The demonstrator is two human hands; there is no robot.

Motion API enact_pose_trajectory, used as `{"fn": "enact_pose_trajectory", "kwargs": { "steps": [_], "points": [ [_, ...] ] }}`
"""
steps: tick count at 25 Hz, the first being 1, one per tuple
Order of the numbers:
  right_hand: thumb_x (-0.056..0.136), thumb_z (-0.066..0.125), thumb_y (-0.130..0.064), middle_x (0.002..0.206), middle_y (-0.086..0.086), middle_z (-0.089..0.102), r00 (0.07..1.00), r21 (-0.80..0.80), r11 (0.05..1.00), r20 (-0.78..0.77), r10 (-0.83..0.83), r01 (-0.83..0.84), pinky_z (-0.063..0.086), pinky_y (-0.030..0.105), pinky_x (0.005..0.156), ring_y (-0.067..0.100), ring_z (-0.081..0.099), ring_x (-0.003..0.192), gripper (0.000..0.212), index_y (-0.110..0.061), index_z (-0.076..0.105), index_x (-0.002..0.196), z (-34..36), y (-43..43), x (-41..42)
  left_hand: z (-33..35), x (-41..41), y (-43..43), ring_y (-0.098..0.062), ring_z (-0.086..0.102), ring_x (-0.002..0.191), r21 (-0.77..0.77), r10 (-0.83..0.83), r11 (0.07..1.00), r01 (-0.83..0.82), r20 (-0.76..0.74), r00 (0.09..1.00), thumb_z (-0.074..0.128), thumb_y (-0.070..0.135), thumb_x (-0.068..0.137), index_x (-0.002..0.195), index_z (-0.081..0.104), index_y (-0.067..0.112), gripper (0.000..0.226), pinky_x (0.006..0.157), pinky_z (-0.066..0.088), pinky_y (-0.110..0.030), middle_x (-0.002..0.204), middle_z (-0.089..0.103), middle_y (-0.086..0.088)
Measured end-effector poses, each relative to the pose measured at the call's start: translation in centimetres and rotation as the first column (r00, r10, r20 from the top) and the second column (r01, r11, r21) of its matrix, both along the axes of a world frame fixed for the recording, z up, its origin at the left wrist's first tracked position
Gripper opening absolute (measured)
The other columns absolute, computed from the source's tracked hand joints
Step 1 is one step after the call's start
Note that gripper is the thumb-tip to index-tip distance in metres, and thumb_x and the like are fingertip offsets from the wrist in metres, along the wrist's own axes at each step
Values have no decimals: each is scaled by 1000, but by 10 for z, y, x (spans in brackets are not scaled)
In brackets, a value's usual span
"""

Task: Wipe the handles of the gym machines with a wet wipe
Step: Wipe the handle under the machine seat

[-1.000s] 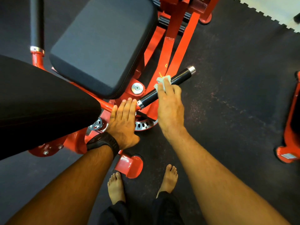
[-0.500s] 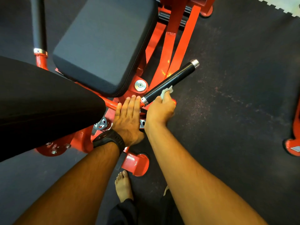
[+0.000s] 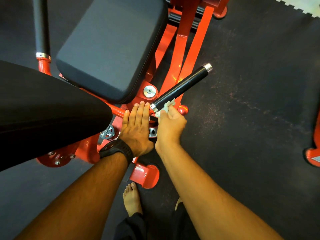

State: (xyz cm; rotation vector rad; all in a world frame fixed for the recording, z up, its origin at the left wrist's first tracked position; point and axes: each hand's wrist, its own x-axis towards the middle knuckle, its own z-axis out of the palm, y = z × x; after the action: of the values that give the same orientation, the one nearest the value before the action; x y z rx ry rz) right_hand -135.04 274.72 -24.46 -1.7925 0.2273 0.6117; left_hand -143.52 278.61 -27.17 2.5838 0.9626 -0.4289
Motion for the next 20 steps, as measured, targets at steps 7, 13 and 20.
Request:
{"fn": "enact_pose_trajectory", "kwargs": {
  "steps": [7, 13, 20],
  "points": [
    [96, 30, -12, 144, 15, 53, 113, -650, 574, 608, 786, -498, 34, 42, 117, 29, 46, 137, 50, 0, 55, 138, -30, -45, 25, 1, 1, 3, -24, -22, 151, -13, -14, 1000, 14, -31, 999, 70, 39, 78, 154, -23, 11, 123, 114, -22, -40, 164, -24, -6],
    [90, 42, 3, 143, 22, 53, -285, -820, 439, 549, 786, -368, 36, 43, 115, 35, 48, 135, 49, 5, 54, 137, -27, -43, 64, 5, 2, 1, -24, -22, 151, -16, -8, 1000, 7, -62, 998, 70, 34, 75, 154, -23, 12, 124, 115, -22, -40, 164, -24, -6],
    [94, 37, -10, 118, 15, 62, -490, -979, 99, 176, 854, -179, 37, 42, 111, 33, 53, 117, 39, 0, 60, 123, -3, -13, 80, 7, 3, 0, -25, -19, 152, -10, -11, 1000, 11, -64, 998, 70, 33, 75, 155, -22, 11, 124, 114, -21, -40, 165, -20, -7]
  ]
}}
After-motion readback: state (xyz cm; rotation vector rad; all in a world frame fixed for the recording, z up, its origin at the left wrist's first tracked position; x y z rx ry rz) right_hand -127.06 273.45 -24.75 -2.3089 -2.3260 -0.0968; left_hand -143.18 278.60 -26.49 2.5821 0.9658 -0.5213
